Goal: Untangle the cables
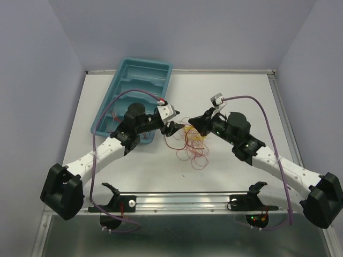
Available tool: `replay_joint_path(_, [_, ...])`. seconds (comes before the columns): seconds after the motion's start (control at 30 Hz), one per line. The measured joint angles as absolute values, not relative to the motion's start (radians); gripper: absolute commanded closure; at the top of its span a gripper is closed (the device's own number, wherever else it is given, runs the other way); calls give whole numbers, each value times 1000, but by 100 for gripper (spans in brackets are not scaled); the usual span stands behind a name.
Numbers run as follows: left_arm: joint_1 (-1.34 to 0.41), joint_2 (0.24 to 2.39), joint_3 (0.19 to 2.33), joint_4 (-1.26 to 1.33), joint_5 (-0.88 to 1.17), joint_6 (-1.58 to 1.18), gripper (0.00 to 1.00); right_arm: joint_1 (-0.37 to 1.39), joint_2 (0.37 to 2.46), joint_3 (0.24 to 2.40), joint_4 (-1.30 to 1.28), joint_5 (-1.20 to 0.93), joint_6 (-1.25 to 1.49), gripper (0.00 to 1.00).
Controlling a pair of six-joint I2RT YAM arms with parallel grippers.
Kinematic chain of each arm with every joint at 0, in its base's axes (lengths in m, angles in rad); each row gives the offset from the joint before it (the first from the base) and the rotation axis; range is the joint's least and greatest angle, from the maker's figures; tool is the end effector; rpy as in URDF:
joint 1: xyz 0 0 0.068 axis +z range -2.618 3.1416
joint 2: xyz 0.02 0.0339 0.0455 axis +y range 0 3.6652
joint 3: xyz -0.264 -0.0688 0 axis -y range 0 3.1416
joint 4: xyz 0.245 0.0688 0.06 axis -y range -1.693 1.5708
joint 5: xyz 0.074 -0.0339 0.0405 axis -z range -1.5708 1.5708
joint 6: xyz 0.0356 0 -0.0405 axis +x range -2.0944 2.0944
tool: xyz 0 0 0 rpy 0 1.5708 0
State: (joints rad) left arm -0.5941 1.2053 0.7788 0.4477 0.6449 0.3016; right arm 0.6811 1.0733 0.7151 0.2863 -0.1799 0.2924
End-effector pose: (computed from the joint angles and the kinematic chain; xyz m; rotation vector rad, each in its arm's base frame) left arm 0.2167 -0.1722 0.3155 1.1217 1.1413 -0.7261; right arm 0.1927 0.1644 0.3080 -0.4717 1.6522 0.8817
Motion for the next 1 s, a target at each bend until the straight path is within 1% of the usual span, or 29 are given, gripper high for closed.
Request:
replay_joint_path(0.07, [-607,1221,783,442,654,312,42,681,1073,705,310,-210,295,99])
replay_joint_path(0.1, [-617,1236,791,434,655,318,51,681,1073,702,316,-228,297,99])
replay_joint_path(0.13, [-624,1253,800,425,656,325,80,681,1073,698,326,-242,299,99])
replay_joint_path(0.17, [-632,1280,812,415,654,331,92,681,1073,694,334,-254,302,99])
replay_joint_path(0.2, [-640,1296,818,405,646,333,100,681,1072,688,348,-267,303,99])
replay_joint_path(0.23, [-648,1315,824,396,635,343,100,681,1071,681,358,-282,306,80])
replay_joint_path(0.27, [-652,1326,828,389,627,344,100,681,1070,675,366,-289,306,64])
replay_joint_path(0.3, [-656,1334,832,379,606,344,100,681,1067,669,371,-295,305,38])
replay_joint_path(0.37, [-660,1338,837,364,578,342,100,681,1058,657,378,-295,313,23])
replay_joint_path(0.4, [-661,1336,842,355,559,340,100,681,1050,648,386,-285,307,20])
replay_joint_path(0.43, [-661,1331,853,341,538,336,100,681,1043,636,403,-274,309,13])
replay_joint_path(0.5, [-661,1314,891,295,506,326,100,681,1014,582,466,-241,310,8])
replay_joint_path(0.63, [-659,1270,1037,190,486,300,100,681,1020,464,604,-212,305,7])
replay_joint_path(0.7, [-660,1253,1135,160,493,283,100,681,1067,460,625,-210,297,7])
replay_joint_path(0.77, [-660,1244,1217,141,508,263,100,681,1126,461,662,-210,286,10])
replay_joint_path(0.8, [-660,1243,1262,121,521,255,100,681,1155,462,673,-209,282,16])
replay_joint_path(0.83, [-660,1248,1317,97,535,245,100,681,1190,463,683,-205,279,32])
replay_joint_path(0.9, [-660,1265,1418,48,559,225,100,681,1258,472,688,-198,278,41])
replay_joint_path(0.93, [-660,1282,1478,26,568,216,100,681,1292,479,687,-193,278,53])
replay_joint_path(1.0, [-660,1305,1570,-6,573,199,100,681,1331,492,681,-183,285,67])
